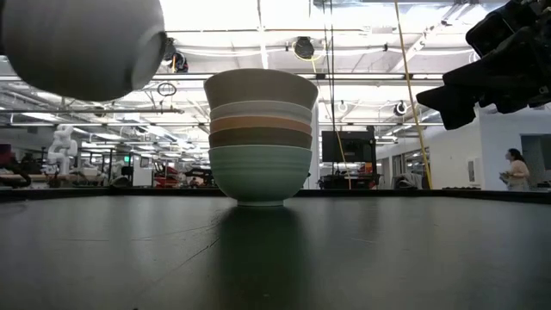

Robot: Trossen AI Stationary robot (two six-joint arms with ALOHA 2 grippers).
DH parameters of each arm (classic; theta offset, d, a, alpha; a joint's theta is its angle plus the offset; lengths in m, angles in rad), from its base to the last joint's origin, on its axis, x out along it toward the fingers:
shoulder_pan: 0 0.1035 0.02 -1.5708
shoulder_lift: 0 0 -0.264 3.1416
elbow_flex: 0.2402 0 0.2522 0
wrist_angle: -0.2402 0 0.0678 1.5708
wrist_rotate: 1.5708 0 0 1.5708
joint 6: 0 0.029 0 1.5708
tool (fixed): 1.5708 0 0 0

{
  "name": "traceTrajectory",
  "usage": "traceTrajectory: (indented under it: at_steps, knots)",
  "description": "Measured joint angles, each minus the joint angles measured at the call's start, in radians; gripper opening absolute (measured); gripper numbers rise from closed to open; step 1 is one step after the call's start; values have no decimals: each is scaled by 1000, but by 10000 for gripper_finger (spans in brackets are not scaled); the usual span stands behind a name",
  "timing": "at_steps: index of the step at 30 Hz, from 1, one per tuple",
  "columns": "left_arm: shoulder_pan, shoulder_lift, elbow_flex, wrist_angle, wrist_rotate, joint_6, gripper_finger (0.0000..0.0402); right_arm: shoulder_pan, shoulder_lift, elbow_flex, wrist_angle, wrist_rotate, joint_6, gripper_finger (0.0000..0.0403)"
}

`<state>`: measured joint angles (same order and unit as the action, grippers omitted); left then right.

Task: Nest bowls inside each other
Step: Stack the white bowl on top of the gray bowl

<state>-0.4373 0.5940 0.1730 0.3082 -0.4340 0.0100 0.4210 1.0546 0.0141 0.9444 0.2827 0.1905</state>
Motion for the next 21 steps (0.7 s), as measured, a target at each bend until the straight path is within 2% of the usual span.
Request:
traceTrajectory:
  at_steps: [5, 10, 15, 21]
  knots:
    - [154, -7, 3, 78, 226, 95, 3, 0, 0, 0, 0, 0, -2, 203]
    - [333, -6, 76, 50, 423, 100, 3, 0, 0, 0, 0, 0, -4, 203]
    - [491, 31, 221, -103, 571, 80, 3, 0, 0, 0, 0, 1, -4, 203]
    - [620, 189, 442, -241, 692, 95, 3, 0, 0, 0, 0, 3, -9, 203]
